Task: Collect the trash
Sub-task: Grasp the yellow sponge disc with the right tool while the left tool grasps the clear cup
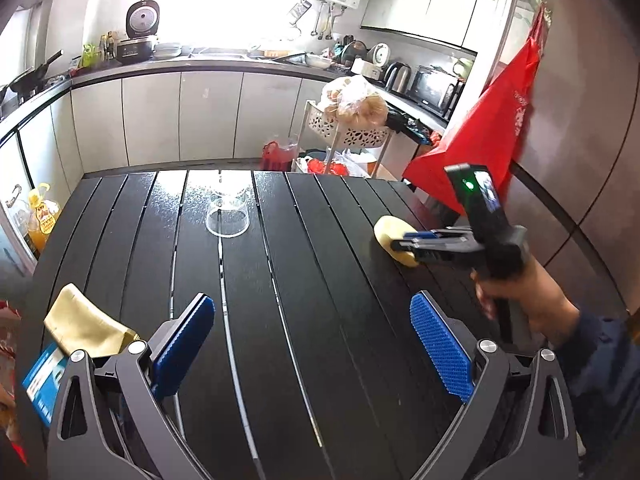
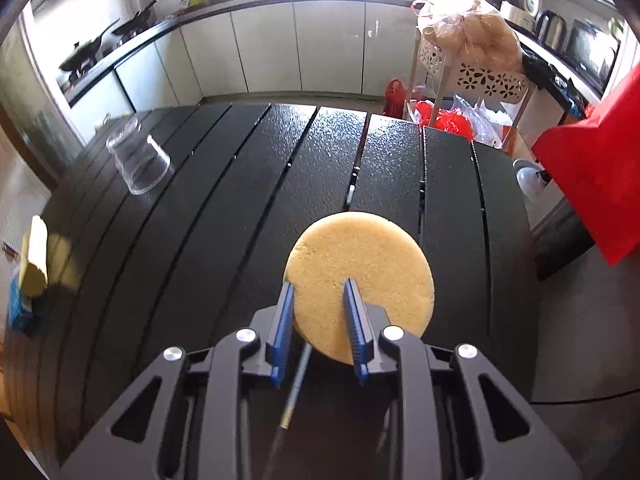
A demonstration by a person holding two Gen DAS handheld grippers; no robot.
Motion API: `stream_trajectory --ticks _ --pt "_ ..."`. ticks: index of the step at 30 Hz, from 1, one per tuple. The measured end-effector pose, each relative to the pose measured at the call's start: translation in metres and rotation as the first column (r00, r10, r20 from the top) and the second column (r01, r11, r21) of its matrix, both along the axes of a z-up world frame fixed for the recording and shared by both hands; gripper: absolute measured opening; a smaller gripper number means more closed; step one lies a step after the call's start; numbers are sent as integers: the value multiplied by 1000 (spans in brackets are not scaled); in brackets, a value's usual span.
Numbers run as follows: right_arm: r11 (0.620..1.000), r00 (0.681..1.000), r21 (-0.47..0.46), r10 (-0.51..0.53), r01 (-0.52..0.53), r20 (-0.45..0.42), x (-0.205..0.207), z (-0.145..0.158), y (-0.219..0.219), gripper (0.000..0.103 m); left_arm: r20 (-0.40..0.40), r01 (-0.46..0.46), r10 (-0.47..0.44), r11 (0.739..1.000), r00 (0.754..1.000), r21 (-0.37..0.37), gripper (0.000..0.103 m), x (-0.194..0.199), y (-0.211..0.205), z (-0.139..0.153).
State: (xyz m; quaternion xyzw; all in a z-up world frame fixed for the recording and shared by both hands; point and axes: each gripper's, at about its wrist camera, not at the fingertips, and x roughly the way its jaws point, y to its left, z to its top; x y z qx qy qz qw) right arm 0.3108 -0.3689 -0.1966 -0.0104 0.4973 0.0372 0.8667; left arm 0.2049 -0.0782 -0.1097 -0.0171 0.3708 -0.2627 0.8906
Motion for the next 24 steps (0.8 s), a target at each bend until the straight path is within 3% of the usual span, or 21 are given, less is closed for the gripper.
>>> stream_trajectory --ticks 9,16,19,24 --pt "998 996 1 67 -67 54 -26 3 3 22 -27 -77 78 996 997 34 95 61 -5 -19" --pt "994 991 41 97 -101 89 -40 12 7 21 -34 -61 65 992 997 111 95 130 -22 -36" --pt "993 990 50 101 -106 94 -40 13 7 21 -74 -69 81 986 994 154 95 161 -29 -52" --pt "992 989 61 105 -112 107 -38 14 7 20 -142 -108 132 981 981 164 95 203 -29 -77"
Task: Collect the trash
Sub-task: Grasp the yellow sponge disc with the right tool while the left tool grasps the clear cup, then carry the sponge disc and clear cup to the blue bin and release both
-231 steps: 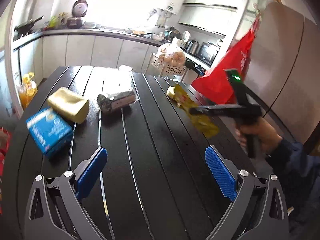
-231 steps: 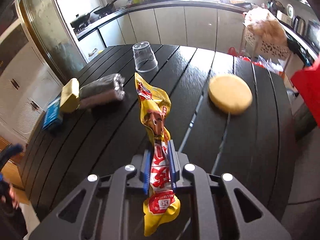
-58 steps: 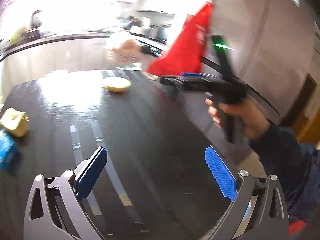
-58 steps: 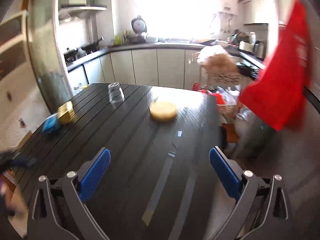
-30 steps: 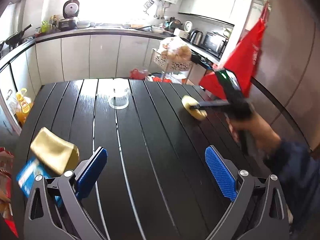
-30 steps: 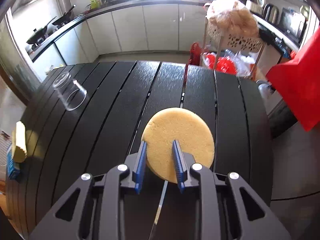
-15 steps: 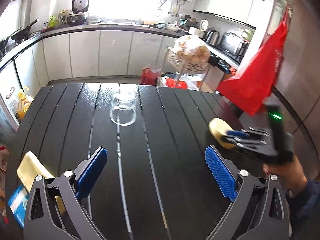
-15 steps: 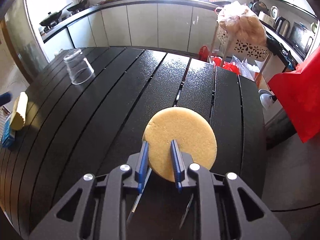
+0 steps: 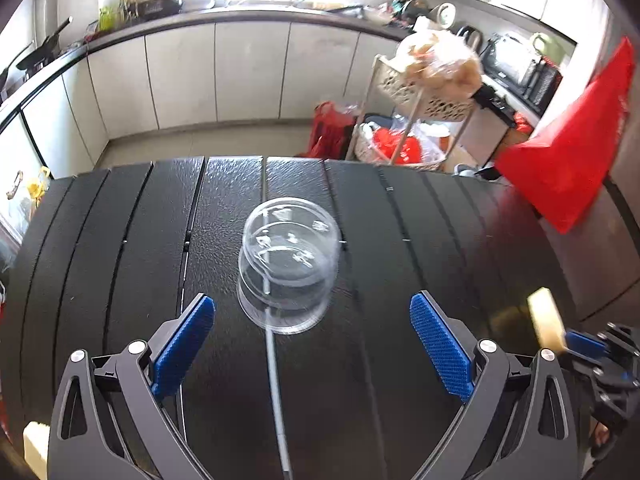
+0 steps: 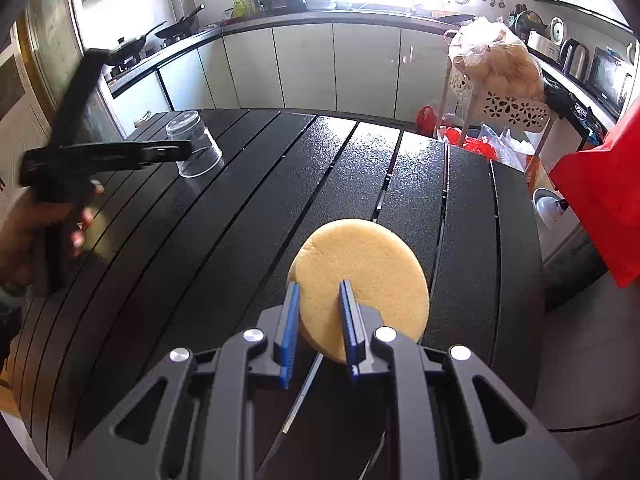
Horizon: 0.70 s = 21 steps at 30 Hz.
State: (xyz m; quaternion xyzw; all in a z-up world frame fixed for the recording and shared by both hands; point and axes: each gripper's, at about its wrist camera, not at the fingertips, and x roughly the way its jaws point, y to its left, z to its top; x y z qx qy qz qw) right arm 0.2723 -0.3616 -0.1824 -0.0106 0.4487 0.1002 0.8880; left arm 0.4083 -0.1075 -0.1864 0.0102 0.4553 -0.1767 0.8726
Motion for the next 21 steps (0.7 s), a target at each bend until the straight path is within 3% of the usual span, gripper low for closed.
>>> stream_trajectory --ticks 3,5,6,7,13,21 --pt "1000 1000 7 10 -10 8 -3 1 2 20 1 -9 9 1000 1000 0 91 13 2 -9" --pt "1000 1000 8 19 -19 13 -7 1 3 20 2 -23 23 999 1000 -22 74 18 5 -13" --pt "1000 1000 10 22 -22 14 -9 2 4 20 1 -29 29 999 1000 -27 58 22 5 -14" --pt "1000 1000 13 23 -24 16 -11 2 5 20 0 -34 34 999 999 -29 55 25 5 -17" --pt "999 999 26 24 -25 33 -22 8 6 18 37 -17 18 999 999 -27 54 21 3 -17" --pt "998 998 61 7 -11 67 -50 24 0 16 109 4 12 990 994 -140 54 -27 18 6"
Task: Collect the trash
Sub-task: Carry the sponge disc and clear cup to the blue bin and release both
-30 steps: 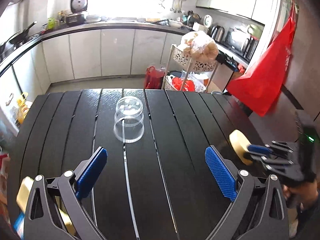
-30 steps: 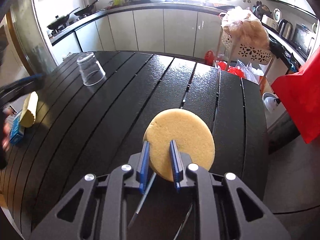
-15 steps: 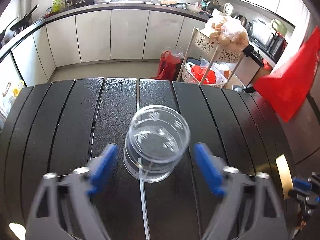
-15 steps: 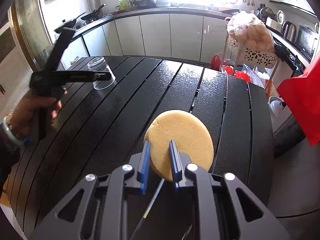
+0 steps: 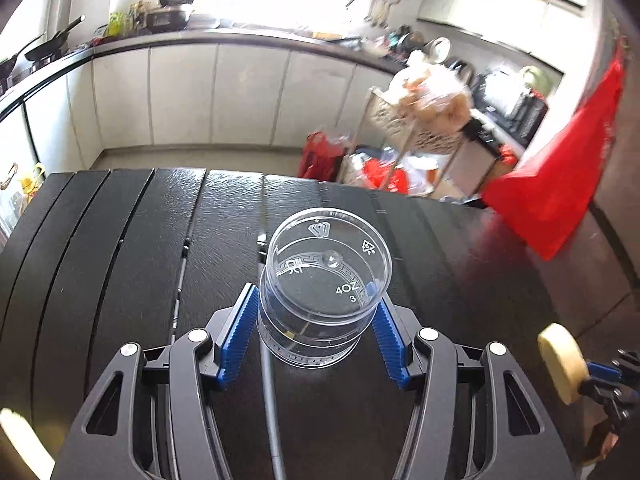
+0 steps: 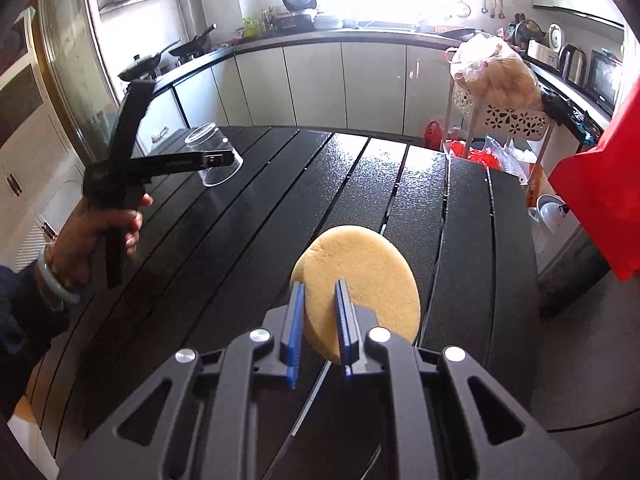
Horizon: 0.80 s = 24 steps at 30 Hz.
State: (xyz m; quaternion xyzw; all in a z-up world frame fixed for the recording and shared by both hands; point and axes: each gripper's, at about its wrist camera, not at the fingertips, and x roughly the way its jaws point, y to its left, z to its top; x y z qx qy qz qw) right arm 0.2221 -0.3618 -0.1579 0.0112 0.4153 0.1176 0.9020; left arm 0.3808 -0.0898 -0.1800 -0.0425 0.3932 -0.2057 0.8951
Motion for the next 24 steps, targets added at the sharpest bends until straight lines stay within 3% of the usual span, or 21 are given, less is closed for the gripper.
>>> stream_trajectory --ticks 7,12,15,19,21,22,24 --pt "984 999 177 -19 12 42 -74 32 -14 15 104 135 -130 990 986 -43 54 -108 -3 50" --pt "962 991 267 -83 51 108 -198 66 -32 15 130 247 -237 967 963 -64 54 -197 -4 67" --pt "953 974 255 -196 163 112 -299 79 -52 14 155 318 -306 946 939 -62 54 -251 -8 76" --pt "892 909 206 -416 401 30 -433 74 -80 14 182 438 -421 897 889 -61 54 -320 -29 81" --pt "831 847 171 -527 530 -65 -493 43 -96 14 186 498 -480 865 858 -65 54 -351 -44 81" --pt "812 829 170 -550 559 -99 -506 30 -99 14 189 534 -516 843 836 -62 54 -371 -55 80" --pt "754 777 193 -593 628 -212 -532 -24 -113 15 190 585 -567 809 801 -54 54 -404 -71 77"
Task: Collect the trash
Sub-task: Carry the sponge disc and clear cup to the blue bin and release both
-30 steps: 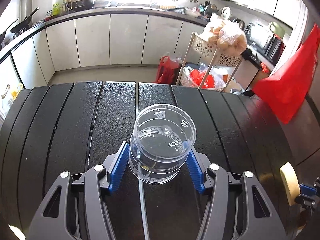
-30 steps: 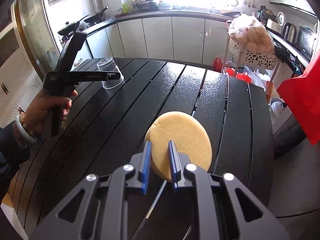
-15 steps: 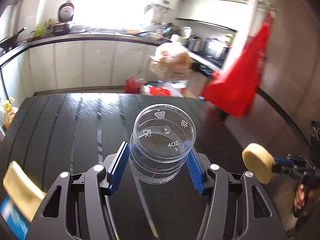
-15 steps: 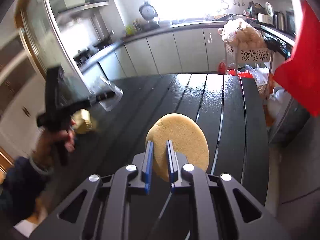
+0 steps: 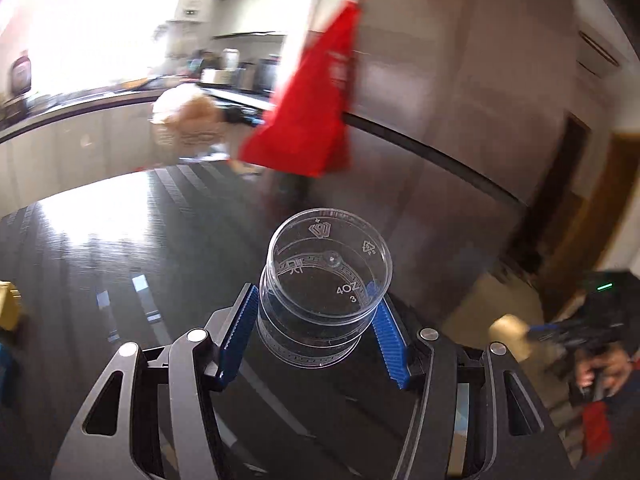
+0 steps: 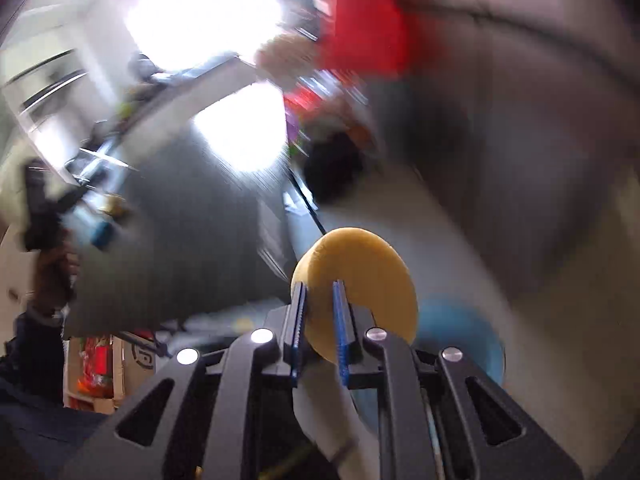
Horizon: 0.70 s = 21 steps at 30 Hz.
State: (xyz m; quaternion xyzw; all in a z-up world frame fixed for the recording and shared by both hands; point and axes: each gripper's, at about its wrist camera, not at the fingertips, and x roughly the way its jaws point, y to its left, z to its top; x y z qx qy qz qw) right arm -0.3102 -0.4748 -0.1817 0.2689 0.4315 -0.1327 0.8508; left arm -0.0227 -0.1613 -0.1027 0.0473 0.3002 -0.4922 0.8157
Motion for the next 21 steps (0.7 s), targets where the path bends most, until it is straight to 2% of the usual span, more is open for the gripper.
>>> stream_trajectory --ticks 3,5,6,7,10,13,15,17,19,21 --pt "995 992 73 -56 65 -116 -14 -86 -15 18 -14 102 -102 995 995 14 54 -46 -36 -7" --pt "984 980 116 -111 131 -167 -19 -134 -31 34 -27 163 -162 986 986 27 54 -77 -61 -13" --pt "975 973 142 -144 171 -182 -23 -151 -40 50 -35 190 -189 981 981 35 54 -91 -73 -17" --pt "964 967 162 -181 211 -179 -33 -162 -48 50 -44 221 -219 974 975 43 54 -107 -87 -21" --pt "954 966 168 -230 248 -121 -62 -155 -59 52 -75 326 -321 943 944 69 54 -150 -130 -38" --pt "936 944 120 -330 331 -30 -106 -124 -78 58 -106 443 -432 889 895 117 54 -189 -183 -66" --pt "912 916 115 -400 395 28 -141 -112 -89 60 -126 497 -482 852 867 164 54 -206 -221 -95" --pt "892 894 113 -445 438 53 -166 -106 -97 60 -179 542 -513 813 839 212 54 -223 -260 -134" --pt "881 882 105 -469 462 53 -185 -106 -97 60 -249 577 -523 772 815 267 55 -238 -297 -180" --pt "874 876 106 -480 474 46 -199 -110 -95 60 -286 593 -522 742 803 312 56 -247 -316 -212"
